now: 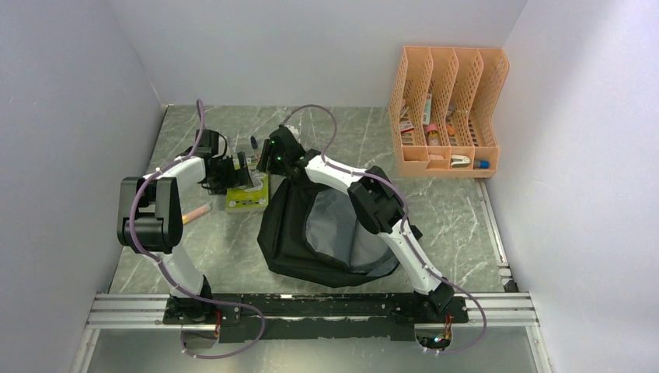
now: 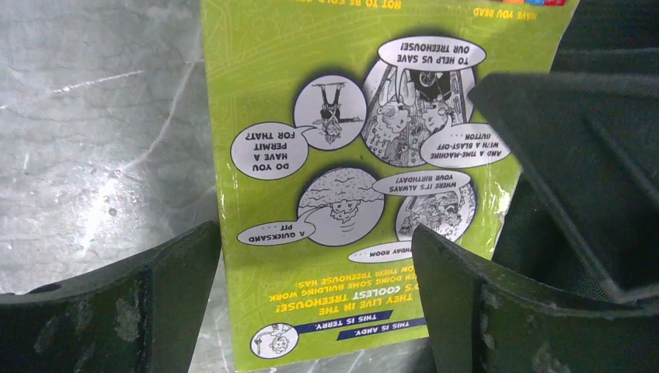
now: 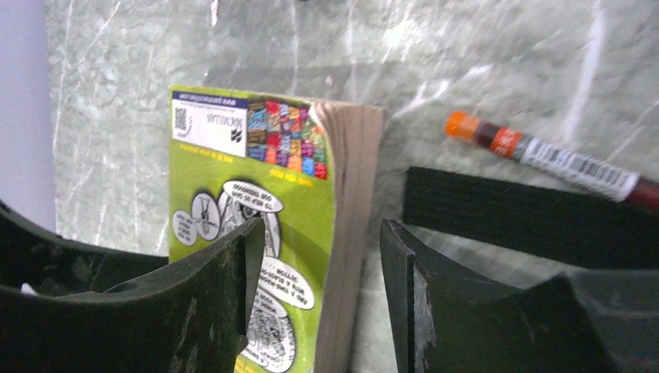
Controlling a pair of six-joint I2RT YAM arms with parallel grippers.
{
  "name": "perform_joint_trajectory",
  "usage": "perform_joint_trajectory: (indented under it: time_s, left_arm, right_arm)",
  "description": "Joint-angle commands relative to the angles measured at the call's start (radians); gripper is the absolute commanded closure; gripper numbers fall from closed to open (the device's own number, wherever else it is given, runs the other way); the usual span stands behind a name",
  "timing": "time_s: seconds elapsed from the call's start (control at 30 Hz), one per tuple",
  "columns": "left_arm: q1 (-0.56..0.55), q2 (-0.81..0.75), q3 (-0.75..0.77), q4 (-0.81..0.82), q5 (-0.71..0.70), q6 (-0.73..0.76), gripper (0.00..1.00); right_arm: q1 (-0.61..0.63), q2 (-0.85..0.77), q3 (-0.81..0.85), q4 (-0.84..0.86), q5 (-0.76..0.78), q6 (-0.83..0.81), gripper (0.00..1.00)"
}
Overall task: Pack the student bag
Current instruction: Pick up the book from the center of the board.
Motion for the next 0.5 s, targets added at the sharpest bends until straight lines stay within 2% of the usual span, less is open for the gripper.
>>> perform_joint_trajectory:
  time_s: [0.0,0.13,0.3,0.47]
  left_arm:
    - [-0.009,-0.035,-0.018,0.009,0.008,-0.041,0.05]
    - [-0.009,-0.029,-0.016,0.017,-0.001,-0.061,0.07]
    - [-0.008,-0.034,-0.009,0.015,-0.028,-0.065,0.07]
    - [0.004,-0.059,-0.021,0.039,-0.012,-0.077,0.04]
  right_arm:
    - [-0.012,0.04,0.026,-0.101,0.007,-0.078,0.4]
    - [-0.011,0.021,0.0,-0.144,0.005,-0.099,0.39]
    - [-0.007,0.002,-0.046,-0.138,-0.093,-0.109,0.39]
    - [-0.003,0.048,-0.008,-0.157,-0.146,-0.114,0.41]
